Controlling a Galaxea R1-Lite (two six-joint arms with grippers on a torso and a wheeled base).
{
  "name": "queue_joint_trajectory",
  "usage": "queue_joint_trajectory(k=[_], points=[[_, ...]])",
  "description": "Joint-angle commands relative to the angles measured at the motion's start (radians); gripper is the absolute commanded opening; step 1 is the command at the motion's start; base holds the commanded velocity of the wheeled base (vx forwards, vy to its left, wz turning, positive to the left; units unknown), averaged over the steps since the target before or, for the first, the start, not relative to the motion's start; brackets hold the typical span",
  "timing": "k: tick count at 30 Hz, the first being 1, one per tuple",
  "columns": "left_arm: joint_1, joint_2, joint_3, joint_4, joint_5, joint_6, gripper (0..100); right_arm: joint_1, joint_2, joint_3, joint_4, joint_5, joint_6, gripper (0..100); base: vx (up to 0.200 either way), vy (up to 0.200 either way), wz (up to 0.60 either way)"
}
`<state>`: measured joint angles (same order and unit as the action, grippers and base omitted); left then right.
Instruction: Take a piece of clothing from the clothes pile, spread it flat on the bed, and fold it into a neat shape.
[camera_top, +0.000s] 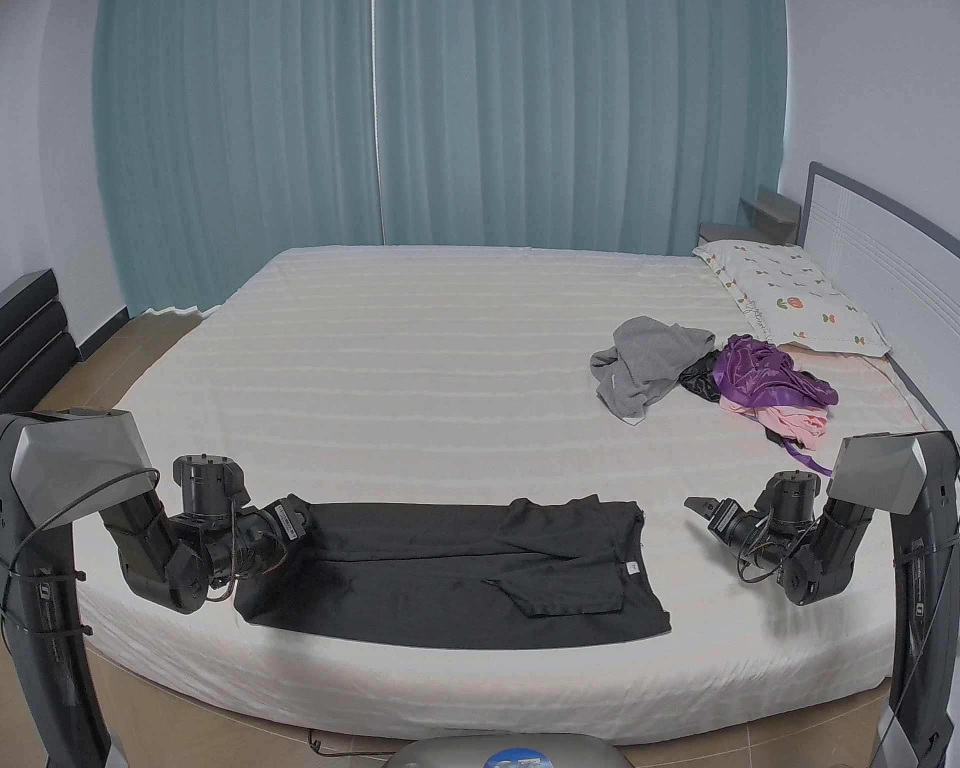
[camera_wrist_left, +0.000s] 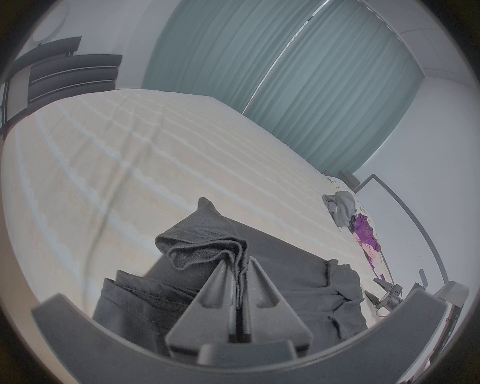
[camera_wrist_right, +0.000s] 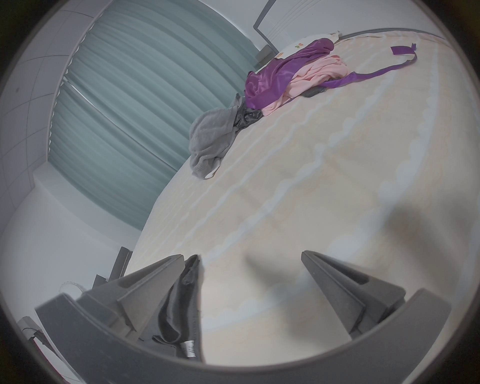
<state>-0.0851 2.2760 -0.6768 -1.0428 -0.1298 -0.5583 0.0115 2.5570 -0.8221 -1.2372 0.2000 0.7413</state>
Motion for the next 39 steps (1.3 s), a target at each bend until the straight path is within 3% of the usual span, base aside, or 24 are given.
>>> queue_joint_trajectory(k=[1, 14, 19, 34, 39], points=[[-0.033, -0.029, 0.008, 0.0, 0.024, -0.002, 0, 0.001, 0.002, 0.0, -0.001, -0.001, 0.001, 100, 0.0, -0.2, 0.0], [-0.067, -0.036, 0.008, 0.009, 0.036, -0.061, 0, 0.002, 0.003, 0.0, -0.001, -0.001, 0.0, 100, 0.0, -0.2, 0.0], [-0.114, -0.038, -0.012, 0.012, 0.11, -0.061, 0, 0.002, 0.002, 0.0, -0.001, -0.001, 0.0, 100, 0.0, -0.2, 0.0], [-0.24, -0.082, -0.05, 0.087, 0.147, -0.058, 0, 0.002, 0.003, 0.0, -0.002, -0.001, 0.0, 100, 0.0, -0.2, 0.0], [-0.269, -0.075, -0.083, 0.119, 0.187, -0.06, 0, 0.002, 0.005, 0.0, -0.004, -0.001, 0.0, 100, 0.0, 0.0, 0.0]])
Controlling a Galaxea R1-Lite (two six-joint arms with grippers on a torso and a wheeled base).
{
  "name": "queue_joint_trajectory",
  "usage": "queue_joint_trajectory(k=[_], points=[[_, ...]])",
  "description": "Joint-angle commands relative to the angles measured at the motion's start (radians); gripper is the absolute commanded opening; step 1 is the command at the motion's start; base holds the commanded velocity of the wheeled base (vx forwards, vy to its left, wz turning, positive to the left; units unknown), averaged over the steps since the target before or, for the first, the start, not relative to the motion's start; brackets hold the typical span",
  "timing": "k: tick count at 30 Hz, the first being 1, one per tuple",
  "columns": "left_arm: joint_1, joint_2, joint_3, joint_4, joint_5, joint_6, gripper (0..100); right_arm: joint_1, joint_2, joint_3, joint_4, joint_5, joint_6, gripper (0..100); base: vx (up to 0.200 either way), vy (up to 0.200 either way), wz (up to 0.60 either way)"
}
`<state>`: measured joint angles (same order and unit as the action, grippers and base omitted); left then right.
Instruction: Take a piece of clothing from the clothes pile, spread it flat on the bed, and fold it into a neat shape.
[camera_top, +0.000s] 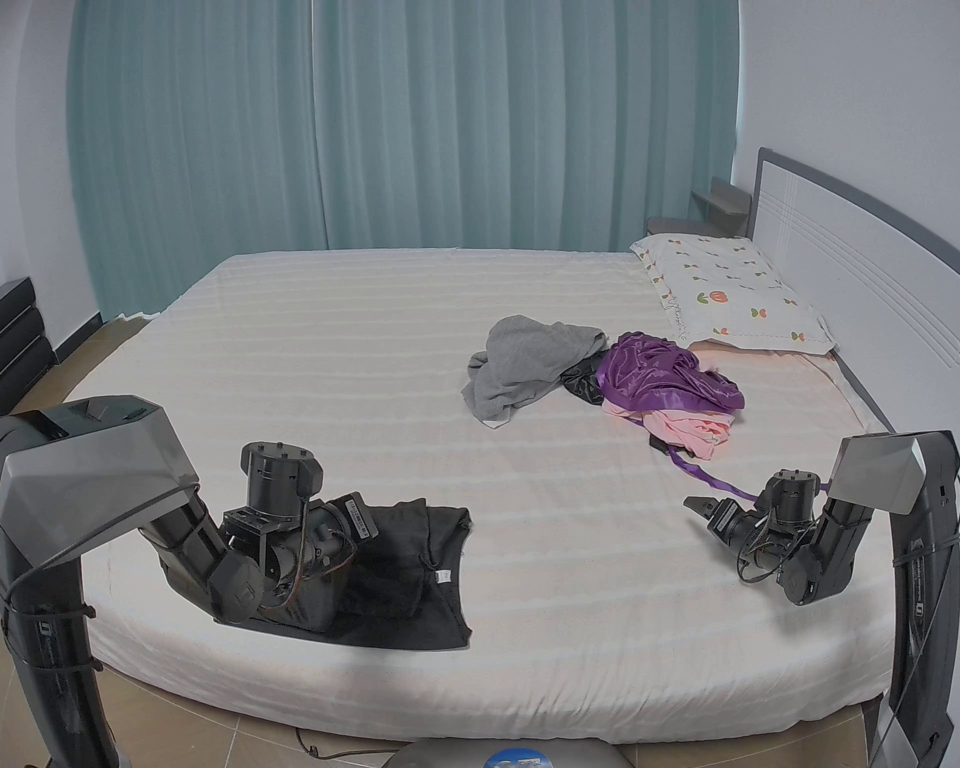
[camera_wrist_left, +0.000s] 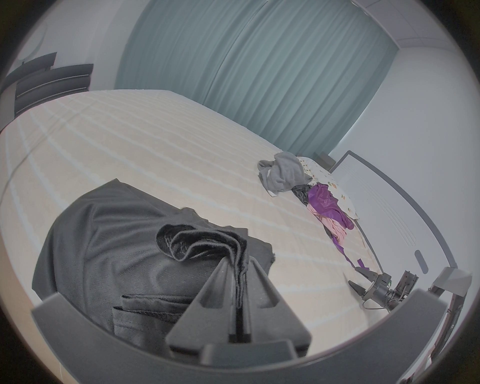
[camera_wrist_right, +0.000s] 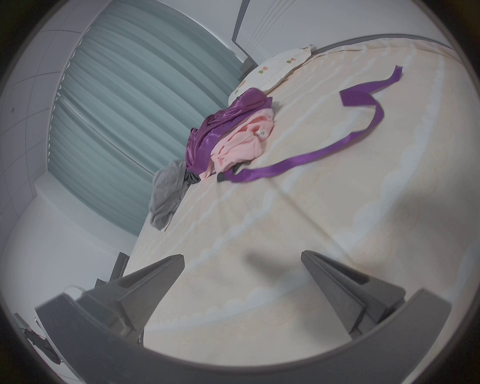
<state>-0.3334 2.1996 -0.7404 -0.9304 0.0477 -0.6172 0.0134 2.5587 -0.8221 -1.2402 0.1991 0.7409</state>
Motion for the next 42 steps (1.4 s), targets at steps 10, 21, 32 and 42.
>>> queue_joint_trajectory(k=[10, 21, 32, 42], points=[[-0.053, 0.003, -0.025, 0.019, 0.02, -0.001, 0, 0.0, 0.005, 0.001, -0.012, 0.0, -0.001, 100, 0.0, 0.0, 0.0], [-0.105, 0.062, -0.062, 0.032, 0.021, -0.002, 0, 0.002, 0.005, 0.003, -0.012, 0.0, -0.001, 100, 0.0, 0.0, 0.0], [-0.119, 0.086, -0.093, 0.053, 0.072, -0.039, 100, 0.002, 0.005, 0.003, -0.012, 0.0, -0.001, 100, 0.0, 0.0, 0.0], [0.01, 0.003, 0.03, 0.039, 0.041, -0.18, 100, 0.002, 0.005, 0.003, -0.012, -0.001, -0.001, 100, 0.0, 0.0, 0.0]])
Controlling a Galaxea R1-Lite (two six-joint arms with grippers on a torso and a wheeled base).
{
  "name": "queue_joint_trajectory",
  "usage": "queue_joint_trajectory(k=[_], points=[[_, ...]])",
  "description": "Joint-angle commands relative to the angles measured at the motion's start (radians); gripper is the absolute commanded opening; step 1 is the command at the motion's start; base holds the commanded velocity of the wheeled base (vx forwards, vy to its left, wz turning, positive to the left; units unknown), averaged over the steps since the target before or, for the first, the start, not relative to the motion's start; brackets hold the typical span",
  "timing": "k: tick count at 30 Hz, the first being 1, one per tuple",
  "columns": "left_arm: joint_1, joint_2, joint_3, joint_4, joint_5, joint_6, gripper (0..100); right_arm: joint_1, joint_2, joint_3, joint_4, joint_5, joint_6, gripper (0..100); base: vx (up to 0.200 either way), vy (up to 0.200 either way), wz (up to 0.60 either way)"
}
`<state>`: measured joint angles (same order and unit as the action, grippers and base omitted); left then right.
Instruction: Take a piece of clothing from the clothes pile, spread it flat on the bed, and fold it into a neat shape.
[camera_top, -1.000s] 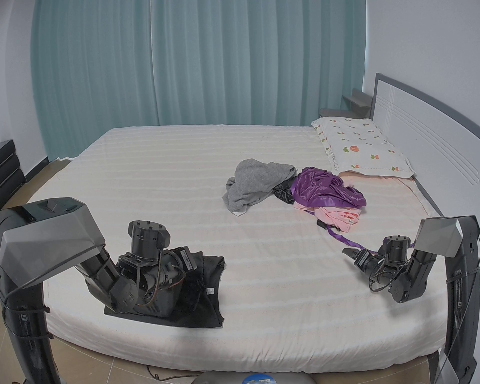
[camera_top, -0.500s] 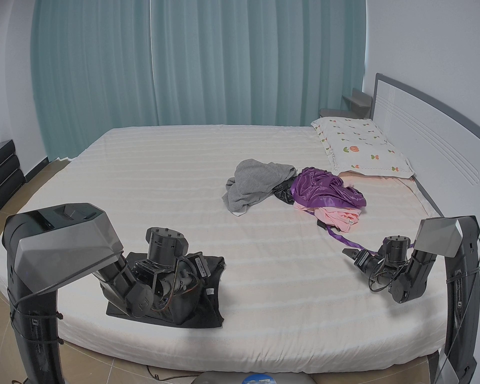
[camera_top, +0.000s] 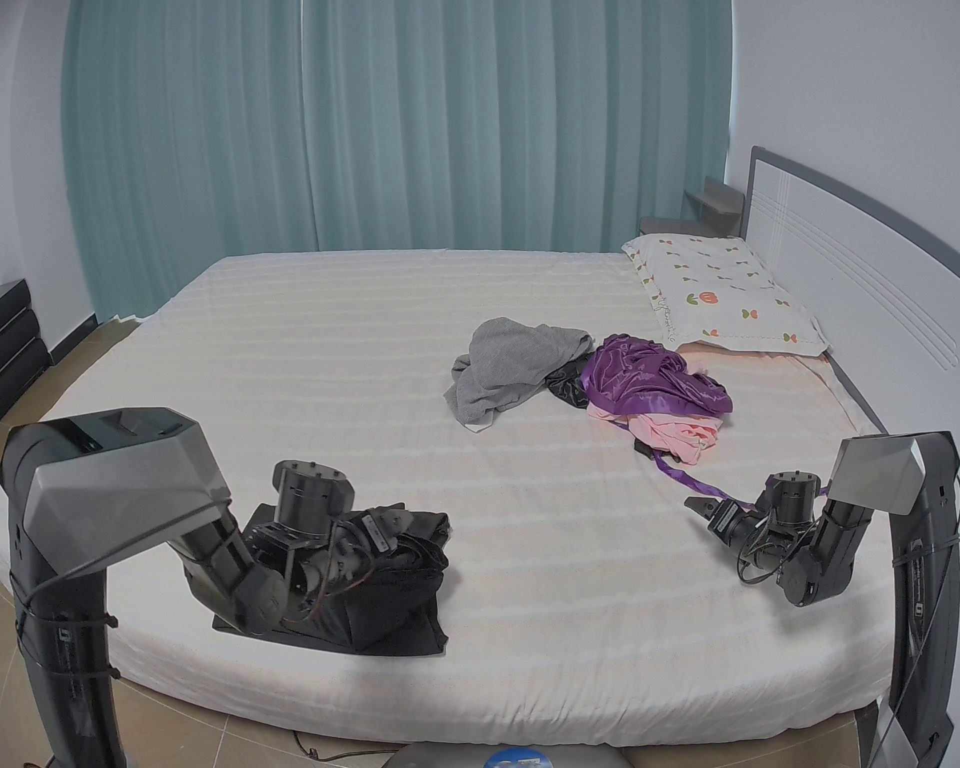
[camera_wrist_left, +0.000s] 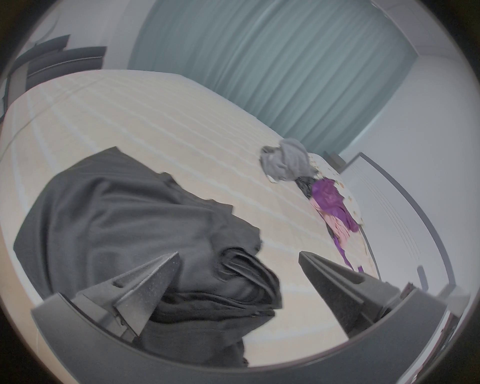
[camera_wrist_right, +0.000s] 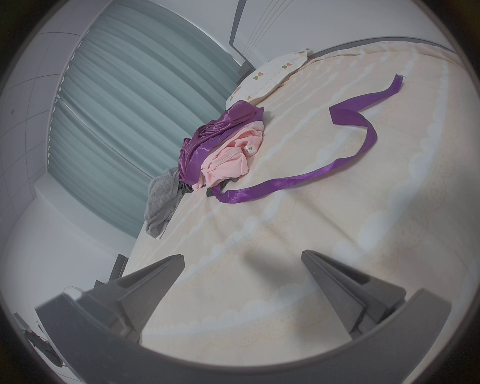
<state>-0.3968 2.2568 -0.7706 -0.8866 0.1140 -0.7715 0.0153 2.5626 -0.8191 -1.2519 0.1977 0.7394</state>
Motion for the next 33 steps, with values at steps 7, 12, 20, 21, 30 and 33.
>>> queue_joint_trajectory(k=[7, 12, 20, 21, 30, 33], points=[[0.22, -0.102, 0.16, -0.029, -0.169, -0.106, 100, 0.0, 0.001, 0.0, 0.0, 0.0, 0.0, 100, 0.0, 0.0, 0.0], [0.299, -0.098, 0.172, -0.043, -0.251, -0.146, 100, 0.0, 0.001, 0.0, 0.0, 0.0, 0.0, 100, 0.0, 0.0, 0.0], [0.345, -0.086, 0.179, -0.043, -0.381, -0.175, 100, 0.0, 0.001, 0.002, 0.0, 0.002, -0.002, 100, 0.0, 0.15, 0.0], [0.343, -0.077, 0.169, -0.045, -0.381, -0.189, 100, 0.0, 0.001, 0.002, 0.0, 0.002, -0.008, 100, 0.0, 0.2, 0.0], [0.34, -0.074, 0.169, -0.045, -0.384, -0.189, 100, 0.0, 0.002, -0.005, -0.003, 0.002, -0.006, 100, 0.0, 0.2, 0.0], [0.34, -0.074, 0.171, -0.045, -0.384, -0.19, 100, 0.0, -0.001, -0.003, -0.009, 0.003, -0.003, 100, 0.0, 0.2, 0.0]])
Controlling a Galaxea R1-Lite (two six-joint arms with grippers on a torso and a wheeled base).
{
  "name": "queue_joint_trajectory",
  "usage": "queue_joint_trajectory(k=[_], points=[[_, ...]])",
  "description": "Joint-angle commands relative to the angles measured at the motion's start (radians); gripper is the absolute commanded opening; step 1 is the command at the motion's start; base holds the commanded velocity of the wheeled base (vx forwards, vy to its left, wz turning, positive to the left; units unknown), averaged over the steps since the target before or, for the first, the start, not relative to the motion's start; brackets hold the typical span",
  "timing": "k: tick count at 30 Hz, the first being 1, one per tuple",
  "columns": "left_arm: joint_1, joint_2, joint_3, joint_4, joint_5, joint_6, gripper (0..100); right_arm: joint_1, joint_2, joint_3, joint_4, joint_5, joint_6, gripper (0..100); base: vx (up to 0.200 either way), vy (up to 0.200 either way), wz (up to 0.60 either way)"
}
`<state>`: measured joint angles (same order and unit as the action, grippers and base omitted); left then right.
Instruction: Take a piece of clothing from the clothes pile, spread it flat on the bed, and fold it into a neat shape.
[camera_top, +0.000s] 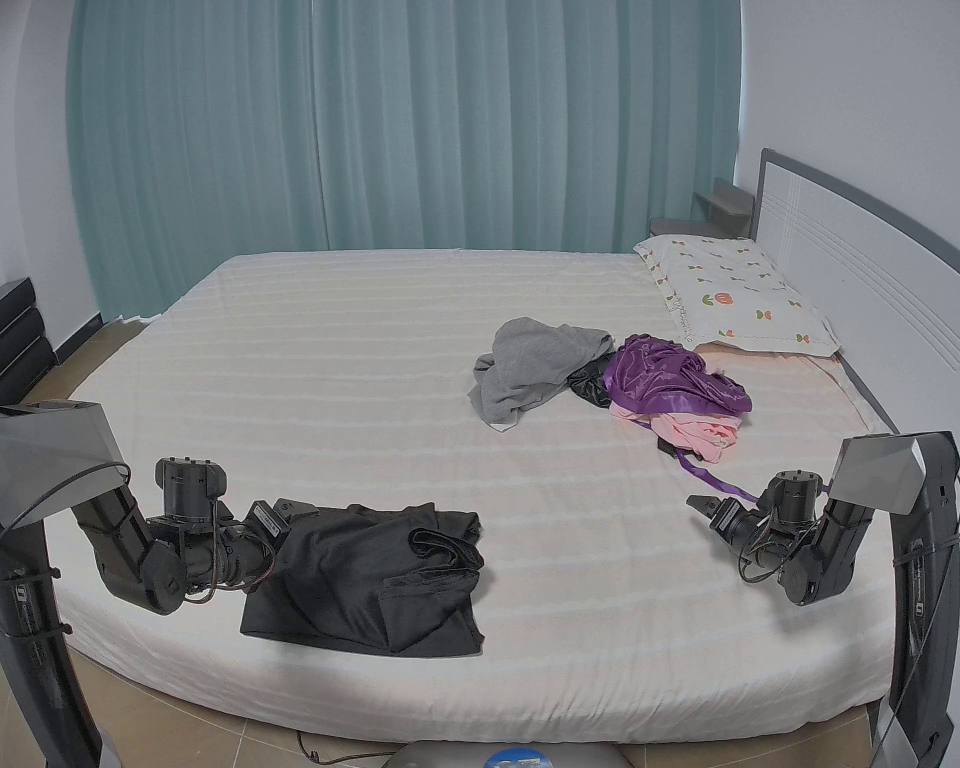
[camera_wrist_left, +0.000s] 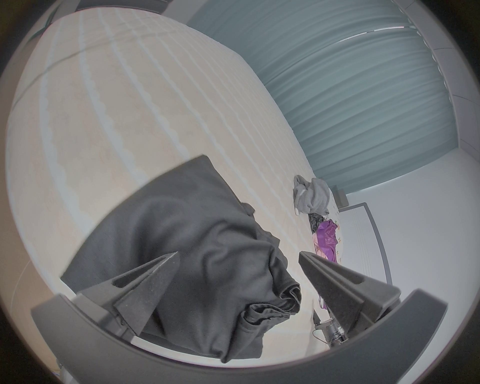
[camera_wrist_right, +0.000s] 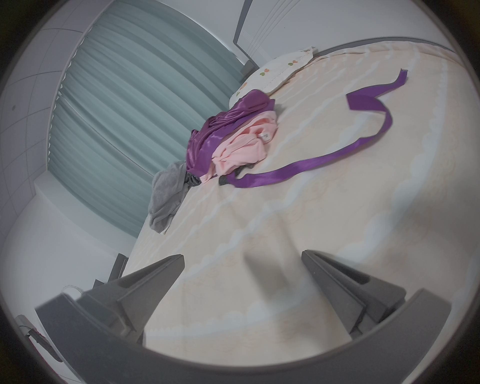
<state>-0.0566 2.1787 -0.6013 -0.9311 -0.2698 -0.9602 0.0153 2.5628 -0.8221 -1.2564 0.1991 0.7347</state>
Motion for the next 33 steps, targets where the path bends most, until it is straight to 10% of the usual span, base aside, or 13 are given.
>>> queue_joint_trajectory(k=[1, 17, 33], points=[[0.0, 0.003, 0.003, 0.0, 0.0, -0.002, 100, 0.005, -0.006, 0.005, -0.011, 0.002, 0.009, 100, 0.0, 0.2, 0.0], [-0.002, 0.007, 0.0, 0.0, 0.001, 0.005, 100, 0.232, -0.182, 0.258, -0.164, -0.018, 0.043, 100, 0.0, 0.2, 0.0], [-0.009, 0.019, -0.006, -0.002, 0.015, 0.009, 100, 0.519, -0.28, 0.222, 0.181, -0.233, 0.006, 100, 0.0, 0.2, 0.0]])
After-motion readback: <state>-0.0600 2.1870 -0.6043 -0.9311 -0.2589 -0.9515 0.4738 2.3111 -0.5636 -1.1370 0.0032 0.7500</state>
